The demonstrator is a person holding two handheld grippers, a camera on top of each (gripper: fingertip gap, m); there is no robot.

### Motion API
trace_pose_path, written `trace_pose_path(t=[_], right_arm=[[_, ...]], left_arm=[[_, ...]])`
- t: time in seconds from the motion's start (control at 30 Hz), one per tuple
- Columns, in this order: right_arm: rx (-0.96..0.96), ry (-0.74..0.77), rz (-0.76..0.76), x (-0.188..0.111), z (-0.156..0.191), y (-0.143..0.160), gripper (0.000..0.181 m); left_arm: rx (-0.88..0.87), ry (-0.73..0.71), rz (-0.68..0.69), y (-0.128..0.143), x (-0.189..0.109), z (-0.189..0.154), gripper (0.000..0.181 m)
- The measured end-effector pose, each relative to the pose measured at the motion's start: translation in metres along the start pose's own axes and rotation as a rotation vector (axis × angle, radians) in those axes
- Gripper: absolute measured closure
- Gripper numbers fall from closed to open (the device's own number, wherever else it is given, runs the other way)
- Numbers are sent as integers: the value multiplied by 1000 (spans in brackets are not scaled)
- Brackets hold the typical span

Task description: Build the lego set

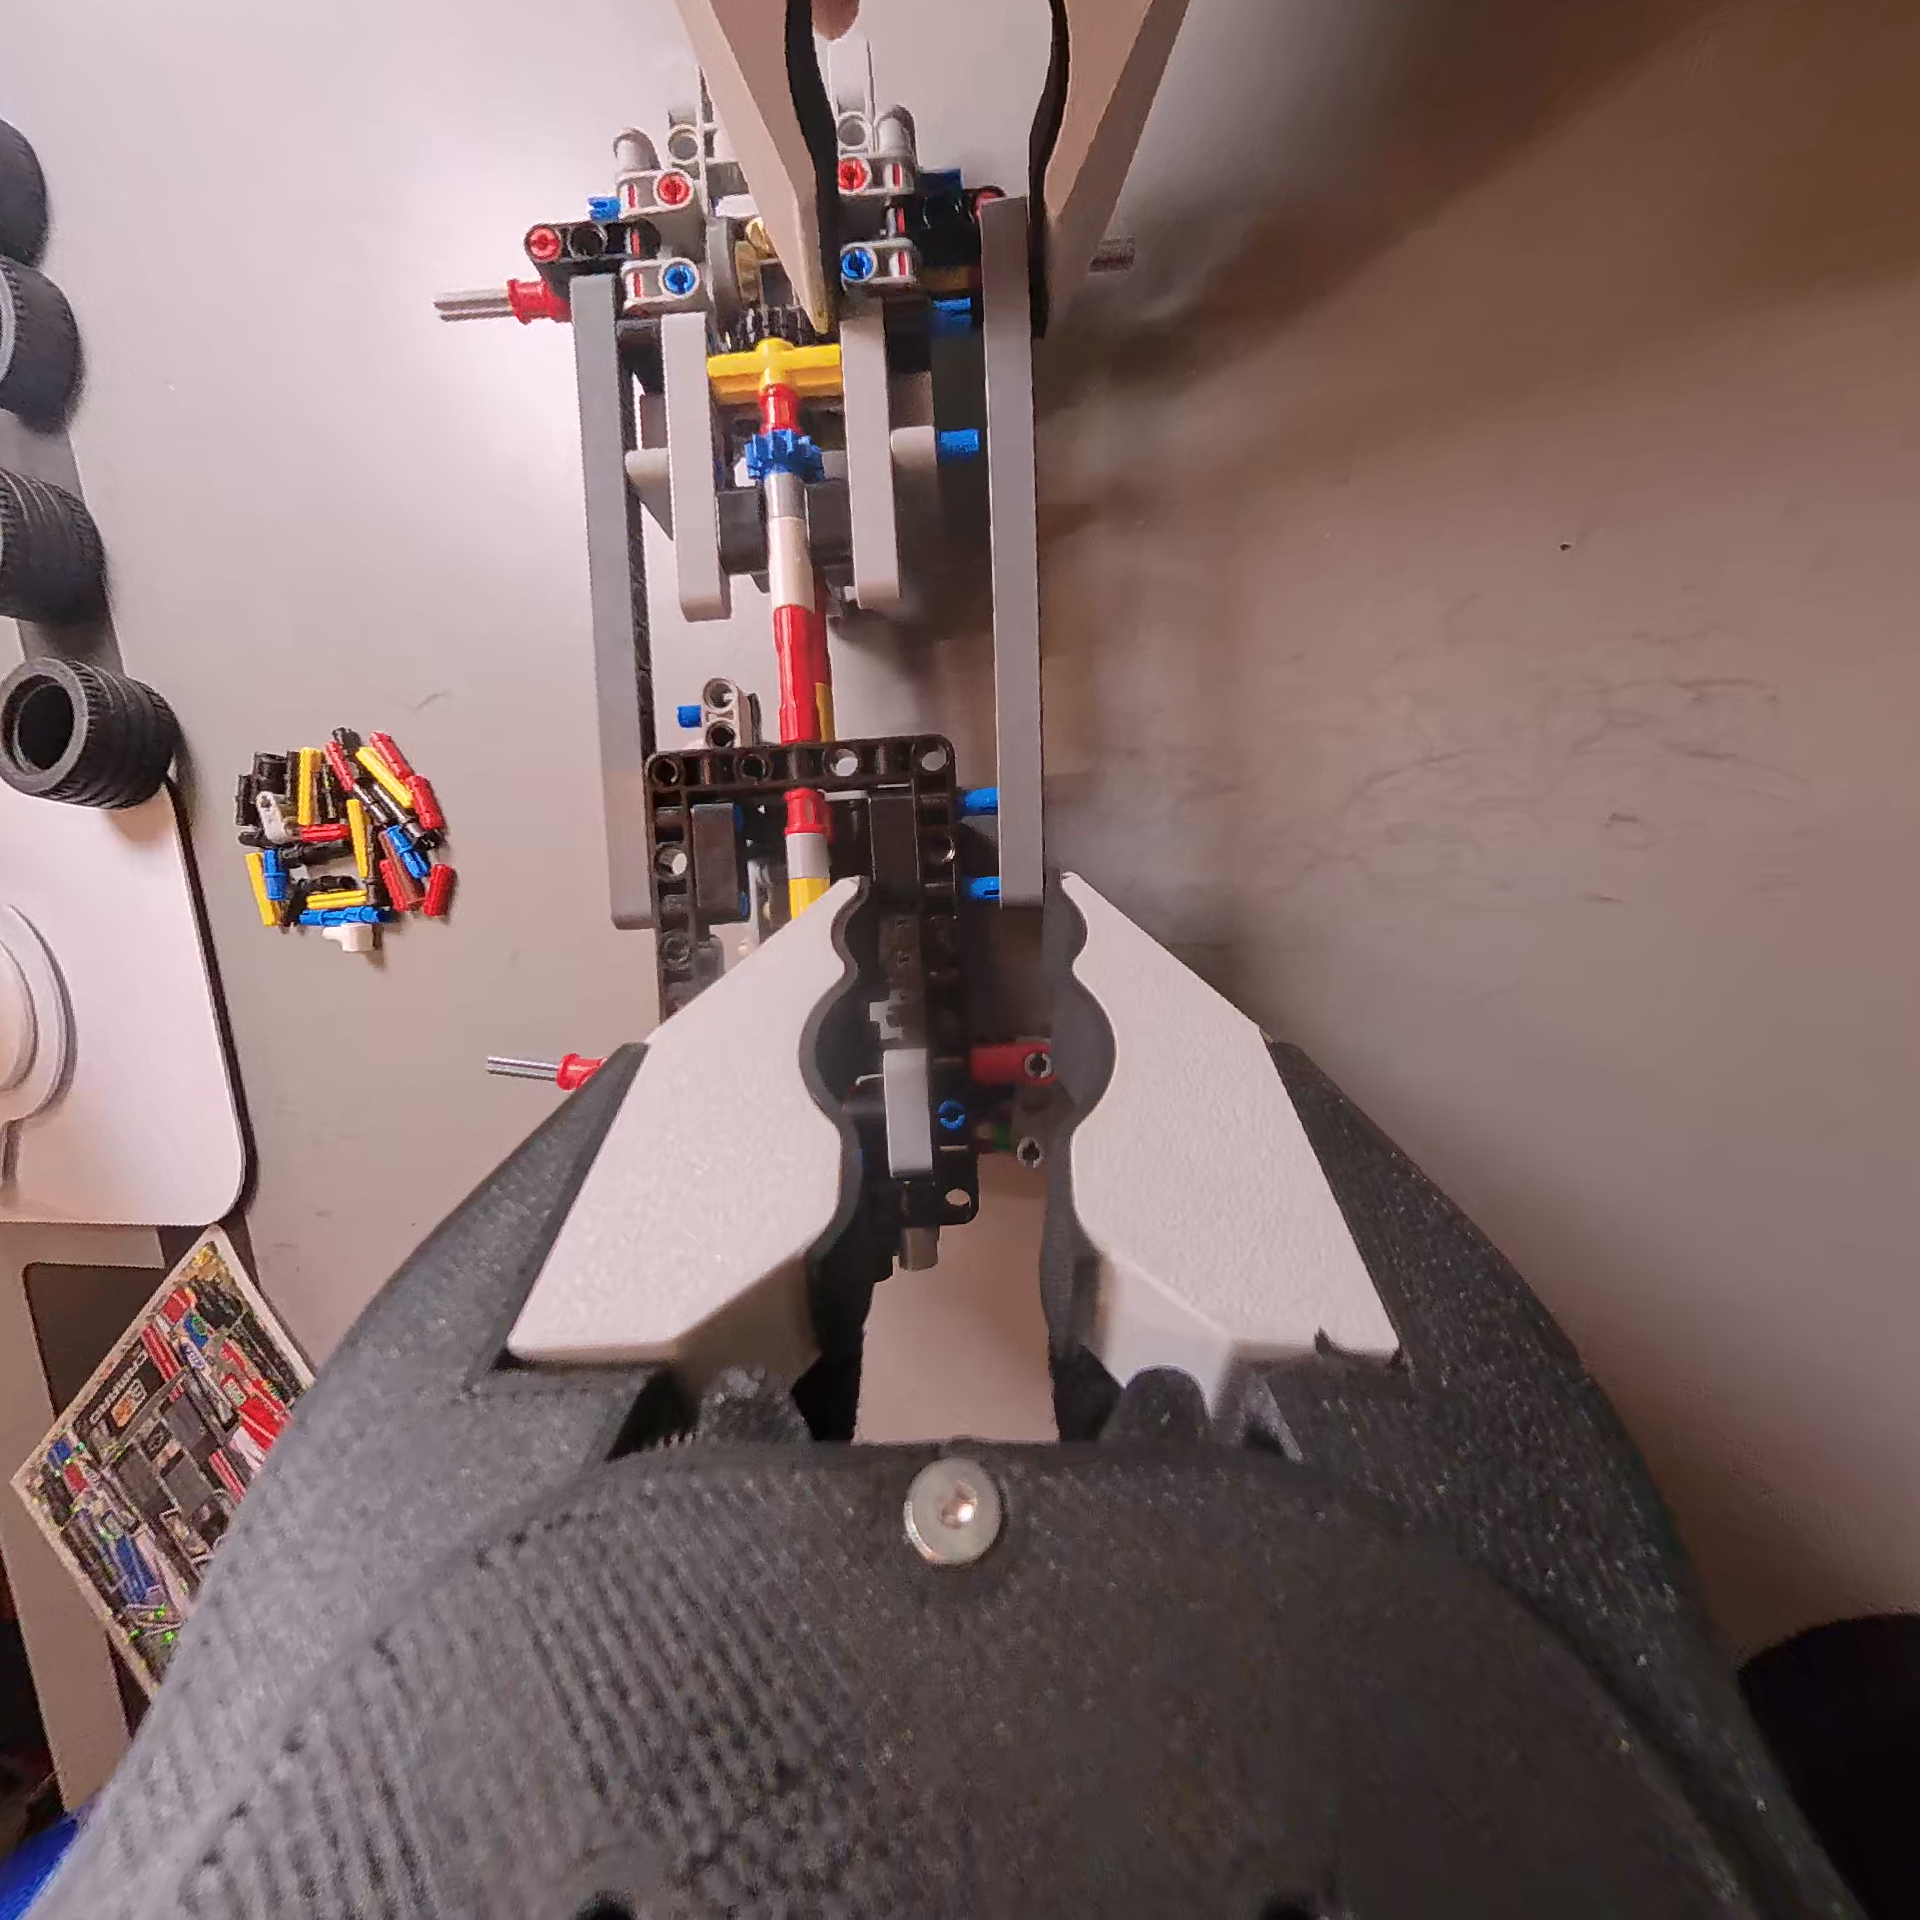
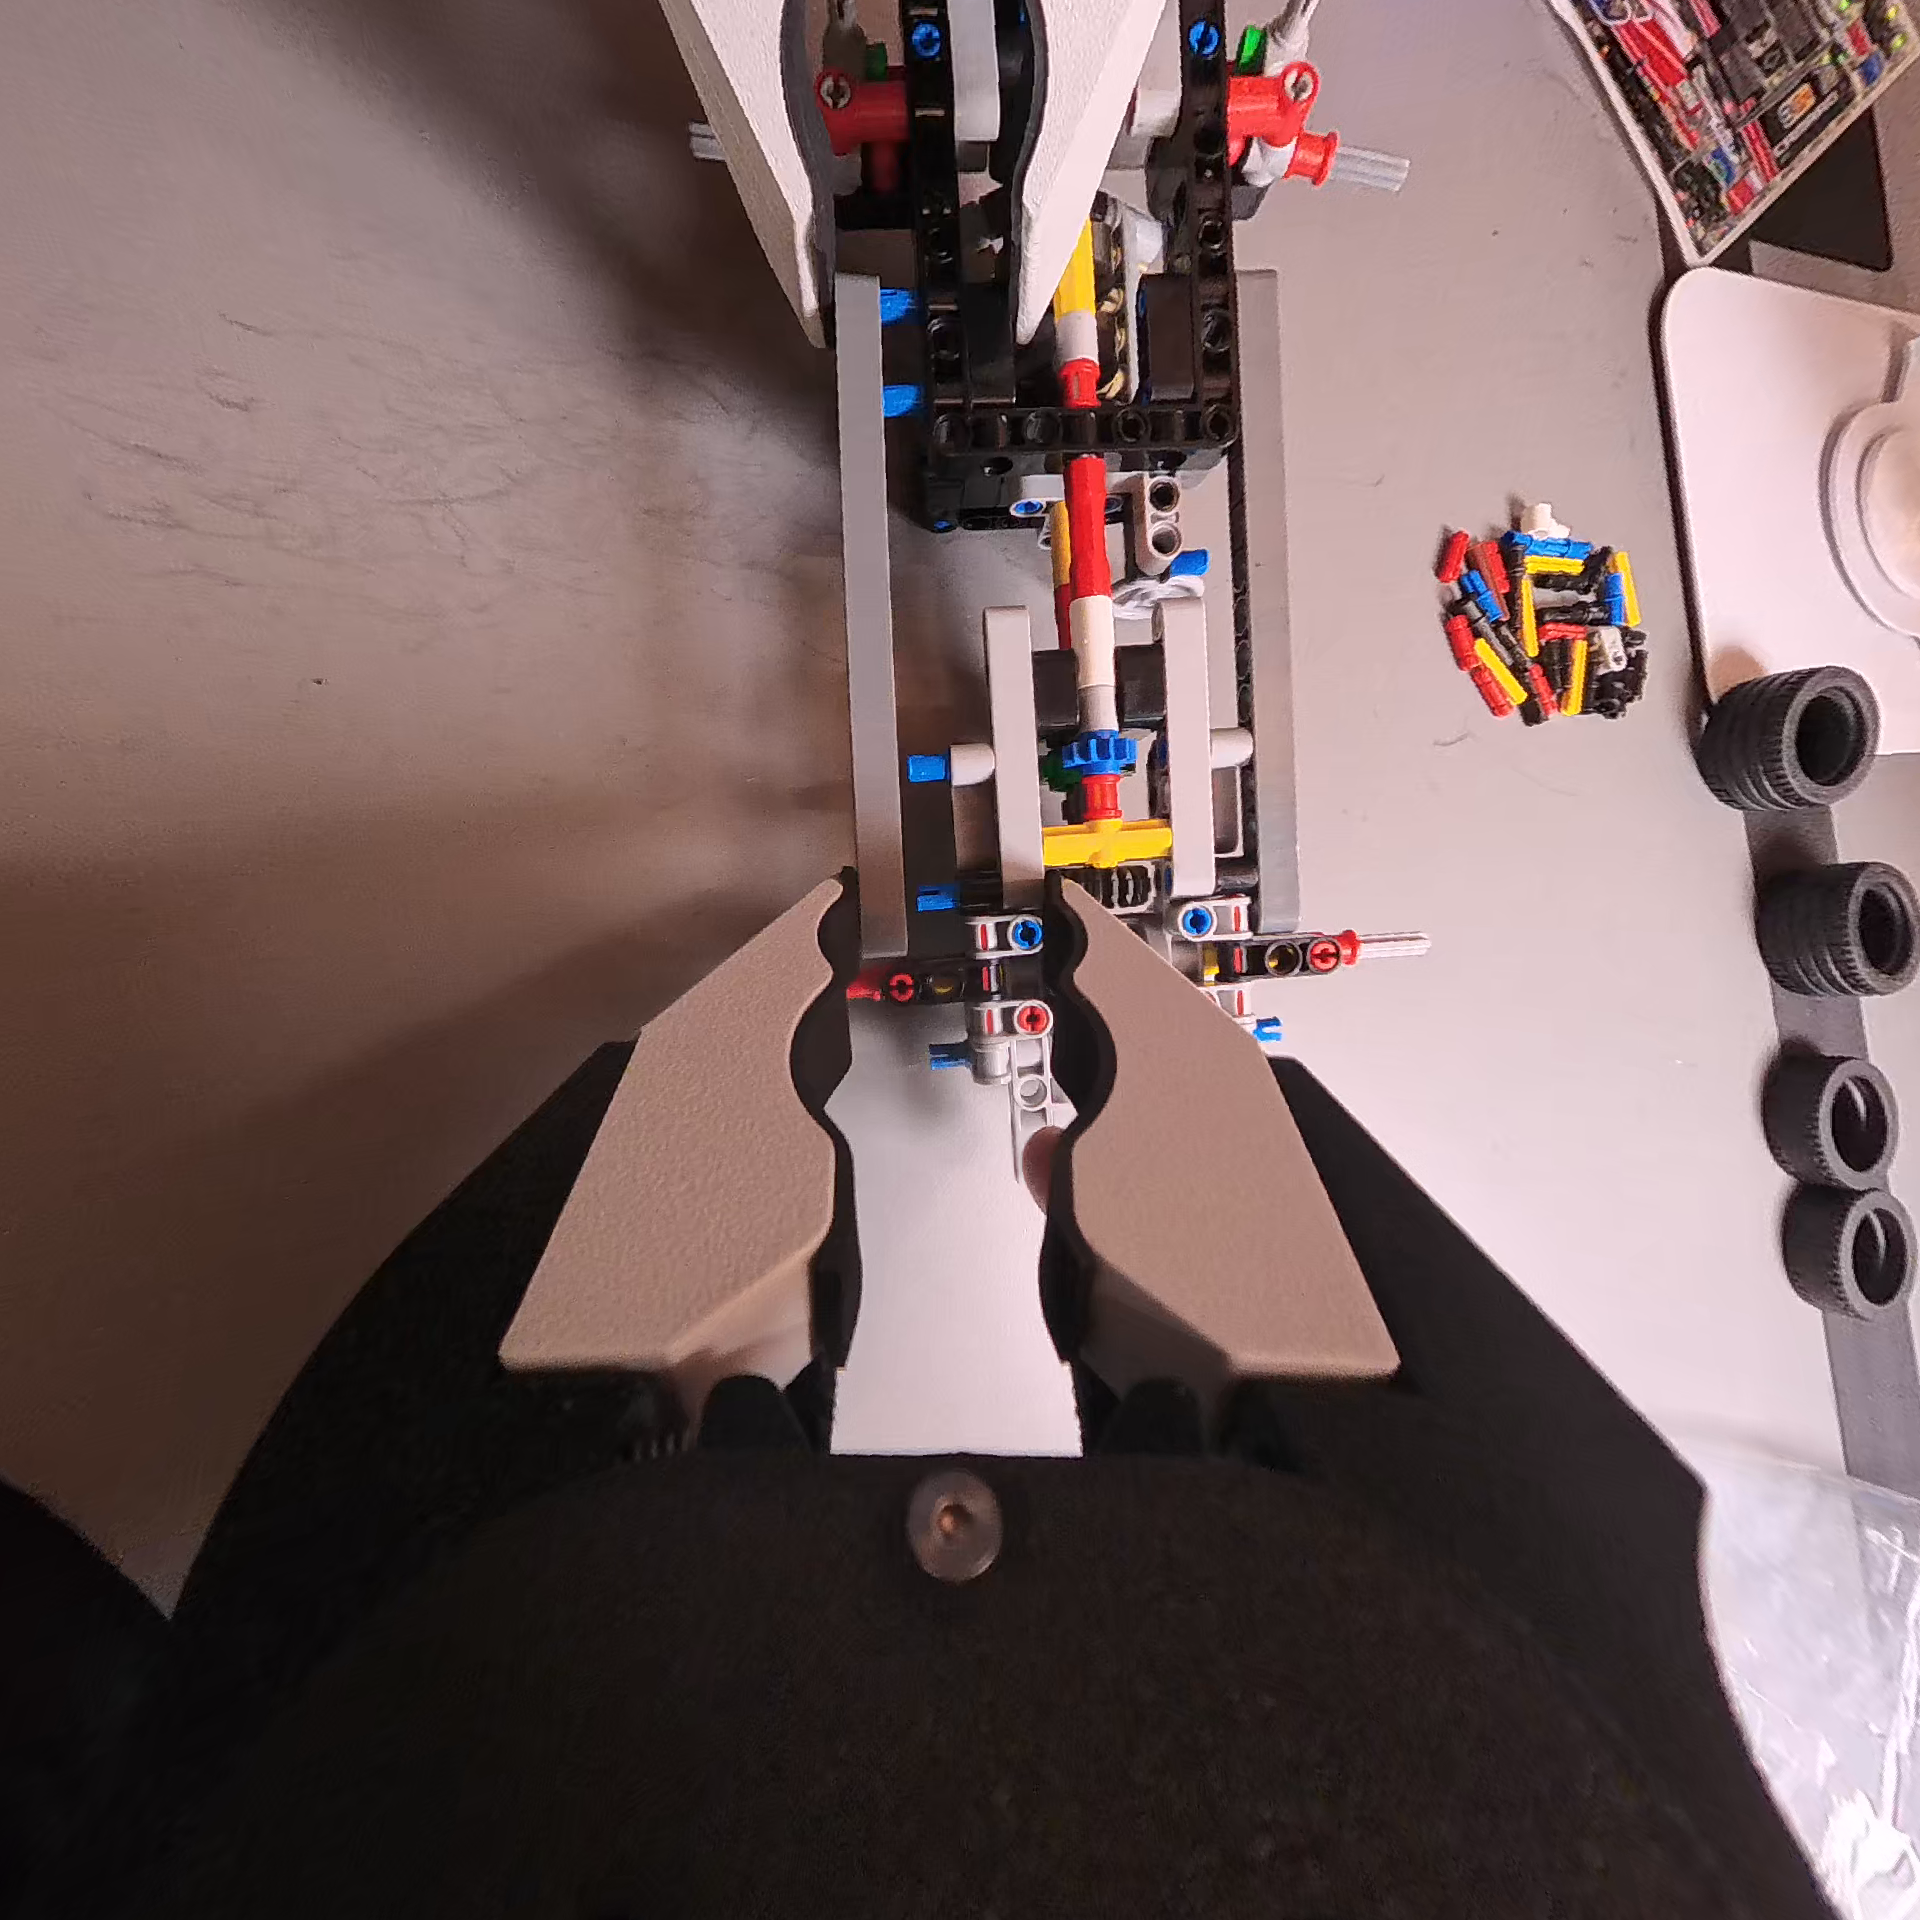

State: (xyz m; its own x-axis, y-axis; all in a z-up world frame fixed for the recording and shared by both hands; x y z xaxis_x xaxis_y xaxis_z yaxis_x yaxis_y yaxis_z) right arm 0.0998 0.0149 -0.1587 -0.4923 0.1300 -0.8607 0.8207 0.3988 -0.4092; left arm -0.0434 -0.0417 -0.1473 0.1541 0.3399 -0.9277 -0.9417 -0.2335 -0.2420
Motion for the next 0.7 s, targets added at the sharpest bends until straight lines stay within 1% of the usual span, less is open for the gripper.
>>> trace_pose_path(t=[0.1,0.2,0.3,0.37,0.53,0.67,0.7], right_arm=[[-9,13,-12,2,-1,1,152],[-38,93,-44,7,-1,2,156],[-39,154,-84,10,1,2,155],[-47,176,-93,11,3,3,151],[-17,120,-88,8,5,3,146],[84,20,-90,2,2,4,143],[105,18,-89,2,0,3,144]], left_arm=[[-1,3,-14,0,-1,-1,151],[4,-18,-7,2,0,1,151],[9,-33,-11,5,0,2,151],[12,-38,-9,5,0,2,151],[37,-71,10,6,1,3,151],[43,-78,8,6,1,3,151],[46,-80,7,6,1,3,151]])
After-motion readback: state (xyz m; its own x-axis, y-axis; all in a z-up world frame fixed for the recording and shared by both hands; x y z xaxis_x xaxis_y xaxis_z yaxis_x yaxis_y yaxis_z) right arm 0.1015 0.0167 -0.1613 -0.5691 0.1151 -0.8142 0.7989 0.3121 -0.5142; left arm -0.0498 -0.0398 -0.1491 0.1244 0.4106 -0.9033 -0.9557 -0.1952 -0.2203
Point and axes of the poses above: each gripper's, where its closed fingertips meet, x out along the fingers, y out of its underside, z = x × y across the jaws, the point moved 6 cm from there along -x, back along the fingers, and after that the axes turned 11 degrees about z, right-handed, at the moved point
